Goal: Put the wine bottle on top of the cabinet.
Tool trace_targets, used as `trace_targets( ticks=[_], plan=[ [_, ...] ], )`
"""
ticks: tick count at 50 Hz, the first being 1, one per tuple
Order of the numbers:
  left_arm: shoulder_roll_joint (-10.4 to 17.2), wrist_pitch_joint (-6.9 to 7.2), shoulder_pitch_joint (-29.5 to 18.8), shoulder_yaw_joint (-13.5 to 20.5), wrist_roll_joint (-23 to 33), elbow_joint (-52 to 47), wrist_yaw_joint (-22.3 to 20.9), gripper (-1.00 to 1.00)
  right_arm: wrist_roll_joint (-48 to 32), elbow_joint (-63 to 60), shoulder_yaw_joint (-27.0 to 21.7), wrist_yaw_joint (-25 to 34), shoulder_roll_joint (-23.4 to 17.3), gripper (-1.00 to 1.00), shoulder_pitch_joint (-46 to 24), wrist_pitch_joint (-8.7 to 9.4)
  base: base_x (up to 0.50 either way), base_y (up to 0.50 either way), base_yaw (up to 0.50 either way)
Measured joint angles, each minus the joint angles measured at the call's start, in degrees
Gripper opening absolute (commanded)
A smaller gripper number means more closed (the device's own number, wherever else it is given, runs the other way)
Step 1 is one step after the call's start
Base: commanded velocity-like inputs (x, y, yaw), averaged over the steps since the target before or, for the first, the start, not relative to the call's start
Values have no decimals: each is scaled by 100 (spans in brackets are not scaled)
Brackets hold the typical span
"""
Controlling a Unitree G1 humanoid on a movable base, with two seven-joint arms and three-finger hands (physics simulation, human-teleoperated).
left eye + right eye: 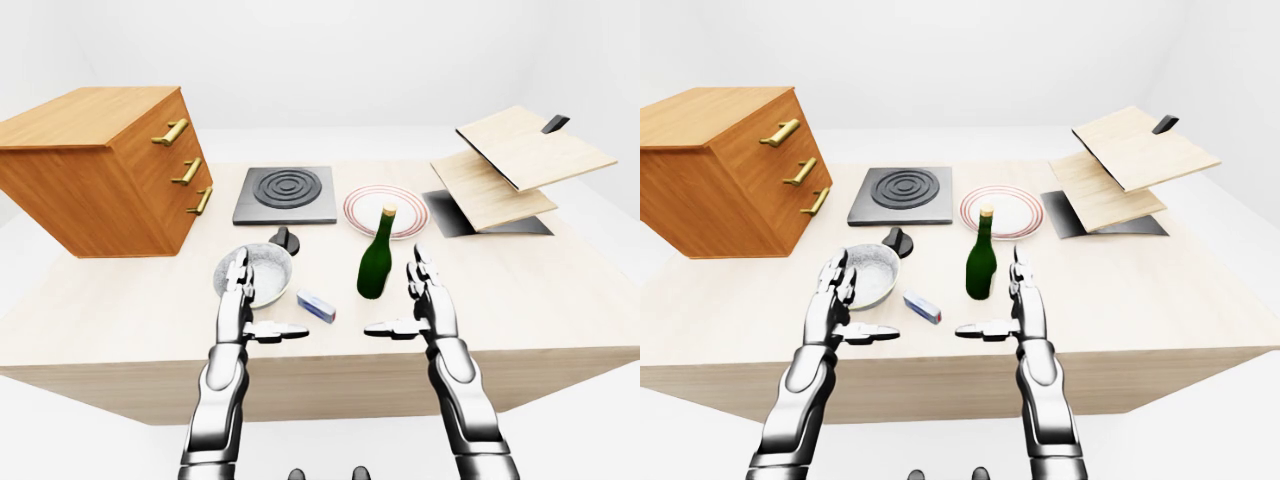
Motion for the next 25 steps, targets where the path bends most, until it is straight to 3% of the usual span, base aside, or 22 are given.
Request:
trace_targets(
  ticks=[6, 11, 14, 25],
  plan=[
    [43, -35, -75, 66, -42, 78, -69, 100, -13, -57, -50, 41, -55, 100, -70, 120, 0, 0, 0],
    [81, 118, -134, 99, -77, -97, -99, 100, -49, -334, -87, 70, -115, 100, -140, 357, 0, 0, 0],
    [104, 290, -162, 125, -105, -334, -113, 100, -90, -591, -111, 91, -150, 100, -186, 357, 0, 0, 0],
    [226, 290, -339, 351, -319, -1827, -135, 100, -355, -1920, -164, 231, -246, 100, -362, 357, 0, 0, 0]
  ],
)
